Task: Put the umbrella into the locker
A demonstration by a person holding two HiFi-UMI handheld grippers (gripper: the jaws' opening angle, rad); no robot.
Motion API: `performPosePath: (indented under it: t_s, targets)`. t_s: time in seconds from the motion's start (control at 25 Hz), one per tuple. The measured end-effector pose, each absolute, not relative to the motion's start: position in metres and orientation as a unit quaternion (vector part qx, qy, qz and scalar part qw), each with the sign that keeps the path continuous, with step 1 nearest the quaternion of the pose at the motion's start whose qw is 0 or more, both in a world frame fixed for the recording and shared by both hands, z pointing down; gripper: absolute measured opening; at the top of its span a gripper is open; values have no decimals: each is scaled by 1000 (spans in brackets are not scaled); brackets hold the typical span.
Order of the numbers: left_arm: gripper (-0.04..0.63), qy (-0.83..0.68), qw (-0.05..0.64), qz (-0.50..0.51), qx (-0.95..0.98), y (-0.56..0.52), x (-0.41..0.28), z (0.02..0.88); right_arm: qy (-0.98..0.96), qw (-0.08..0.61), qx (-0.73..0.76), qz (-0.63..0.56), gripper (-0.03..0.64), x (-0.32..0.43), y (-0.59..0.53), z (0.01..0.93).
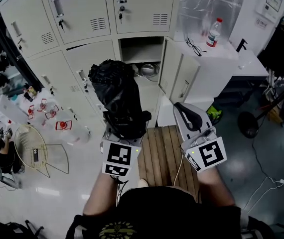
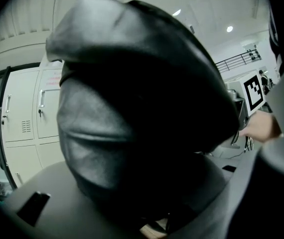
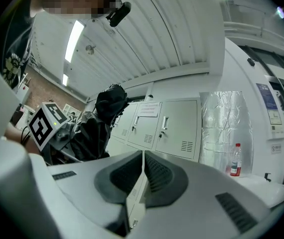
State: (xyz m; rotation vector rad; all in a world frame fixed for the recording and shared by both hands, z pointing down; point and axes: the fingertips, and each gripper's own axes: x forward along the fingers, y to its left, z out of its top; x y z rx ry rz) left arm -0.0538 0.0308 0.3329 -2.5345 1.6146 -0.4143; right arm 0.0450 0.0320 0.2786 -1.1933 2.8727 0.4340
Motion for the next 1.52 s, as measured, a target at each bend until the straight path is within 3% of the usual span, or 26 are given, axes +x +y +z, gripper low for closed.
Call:
performPosePath:
  t_s: [0.52,1.08,1.52]
  targets:
    - [261,548,37,-130,-825,20,-107,328,921,8,-360,148,35,-7,23,265]
    - [262,543,31,-146,-826,7,-103,343,923,1,-367,114,35,1,8,285]
    - [262,570,59,-84,-815,-24,-111,327,922,-10,-374,103,35,14,-34,302]
